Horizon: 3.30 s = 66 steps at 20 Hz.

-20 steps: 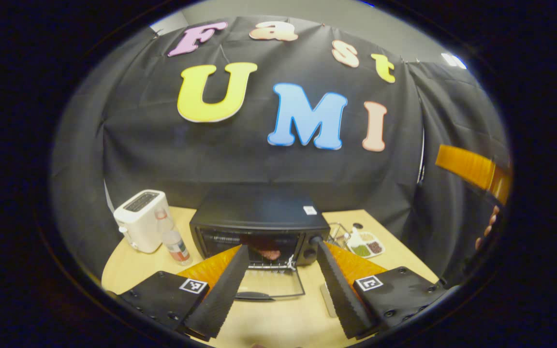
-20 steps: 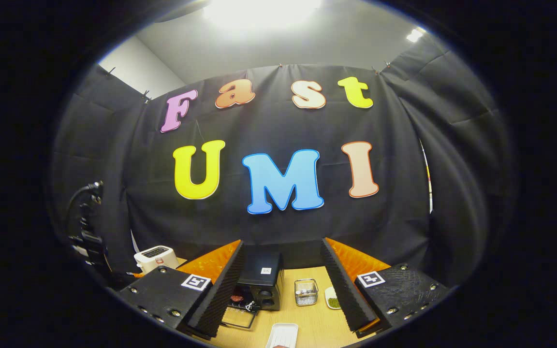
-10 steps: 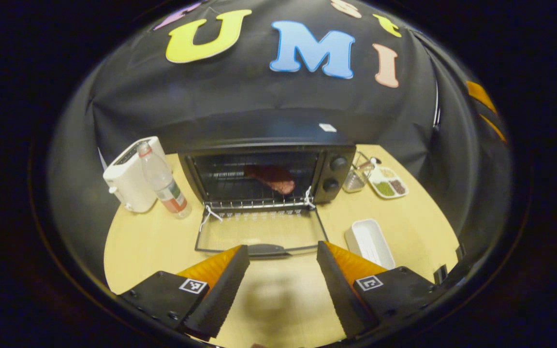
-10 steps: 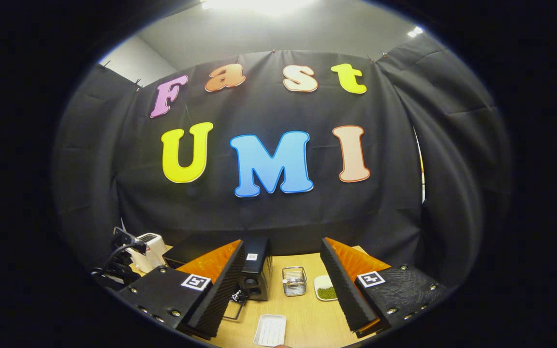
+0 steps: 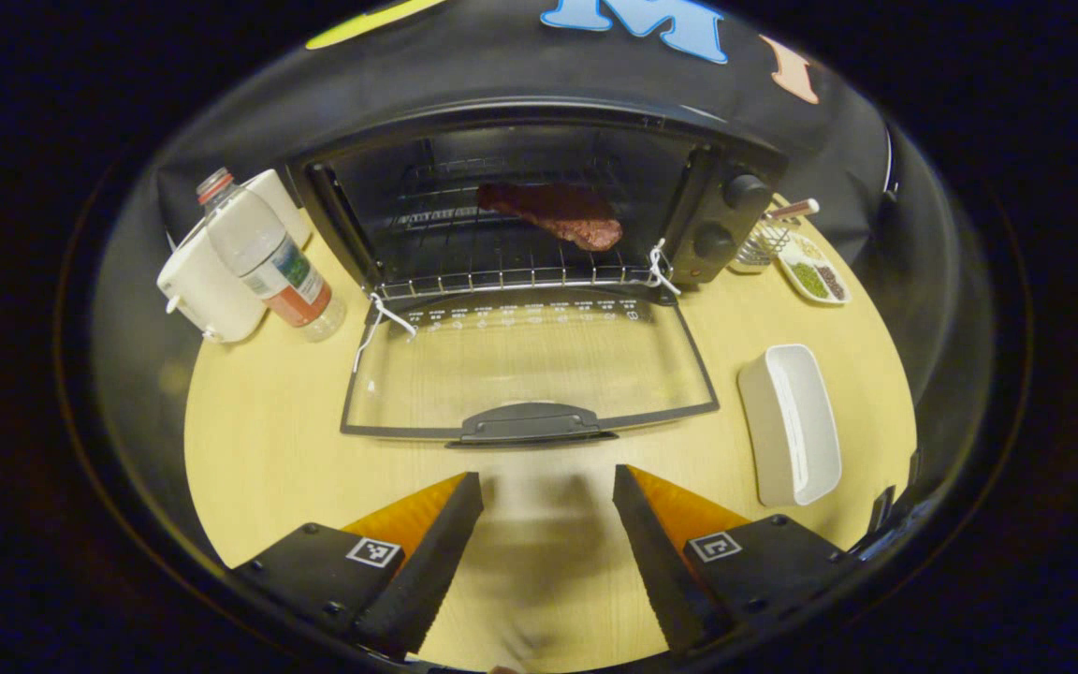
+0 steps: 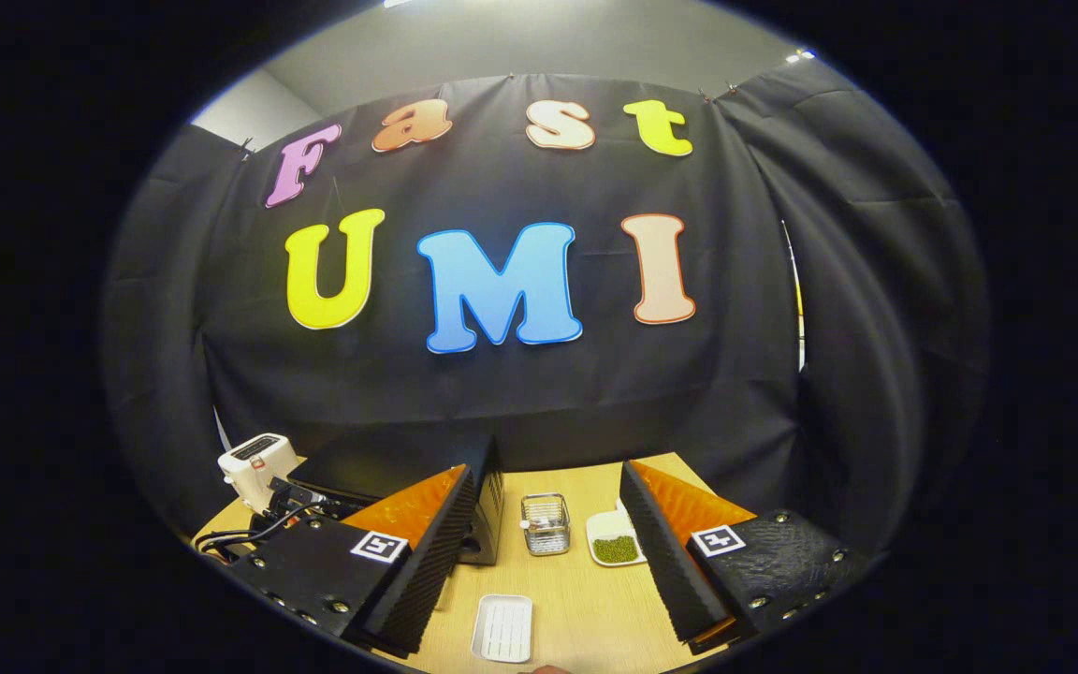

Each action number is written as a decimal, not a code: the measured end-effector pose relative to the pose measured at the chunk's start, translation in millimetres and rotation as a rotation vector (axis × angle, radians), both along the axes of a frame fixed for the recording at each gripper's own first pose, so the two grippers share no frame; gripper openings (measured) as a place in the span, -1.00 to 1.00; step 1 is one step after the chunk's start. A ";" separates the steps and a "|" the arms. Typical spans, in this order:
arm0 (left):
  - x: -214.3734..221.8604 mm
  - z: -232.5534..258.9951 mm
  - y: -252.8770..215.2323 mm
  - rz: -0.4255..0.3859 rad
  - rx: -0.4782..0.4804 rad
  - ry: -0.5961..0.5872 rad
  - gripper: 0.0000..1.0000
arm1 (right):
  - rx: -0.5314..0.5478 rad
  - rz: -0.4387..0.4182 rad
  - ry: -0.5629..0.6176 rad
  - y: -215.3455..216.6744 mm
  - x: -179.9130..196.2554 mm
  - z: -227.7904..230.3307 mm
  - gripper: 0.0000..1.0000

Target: Open the electric oven with the left hand, put the food in, and close the electric oven.

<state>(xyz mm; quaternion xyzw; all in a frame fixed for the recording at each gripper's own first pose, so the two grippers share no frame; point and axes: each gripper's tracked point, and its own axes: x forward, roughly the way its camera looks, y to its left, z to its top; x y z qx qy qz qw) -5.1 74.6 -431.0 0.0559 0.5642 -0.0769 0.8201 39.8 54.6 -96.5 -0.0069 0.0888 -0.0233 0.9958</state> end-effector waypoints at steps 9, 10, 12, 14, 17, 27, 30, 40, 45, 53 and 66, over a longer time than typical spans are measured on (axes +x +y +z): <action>10.3 -43.9 11.6 0.037 0.037 0.109 0.91 | -0.016 -0.019 0.018 -5.5 4.7 -4.0 0.89; 11.1 -46.5 11.6 0.038 0.039 0.115 1.00 | -0.013 -0.017 0.025 -4.7 4.2 -5.7 0.89; 11.8 -50.1 12.3 0.038 0.039 0.124 0.92 | -0.013 -0.014 0.031 -3.1 3.8 -6.8 0.89; 12.4 -51.0 12.3 0.037 0.034 0.126 0.92 | -0.020 -0.009 0.030 -1.7 2.9 -6.6 0.89; 12.5 -45.8 12.6 0.039 0.026 0.114 0.92 | -0.022 -0.002 0.033 0.2 1.1 -7.5 0.90; 13.9 13.7 10.3 0.038 0.007 -0.058 0.91 | -0.017 0.026 0.004 12.0 -5.8 -1.5 0.89; 17.8 23.7 10.1 0.031 0.013 -0.089 0.92 | -0.016 0.038 -0.008 15.8 -8.2 3.0 0.89; 40.1 50.7 9.4 0.024 0.016 -0.178 1.00 | -0.003 -0.018 -0.015 -4.7 -14.6 3.2 0.89; 45.2 72.6 6.6 0.030 0.012 -0.233 0.99 | -0.006 -0.013 -0.018 -7.4 -18.7 4.3 0.89; 43.0 229.8 -37.0 0.067 -0.147 -0.668 0.92 | 0.000 0.021 -0.082 -17.6 -19.5 44.0 0.89; -42.9 430.5 -78.6 0.078 -0.159 -1.097 0.99 | 0.000 0.119 -0.168 -17.8 -34.9 114.6 0.89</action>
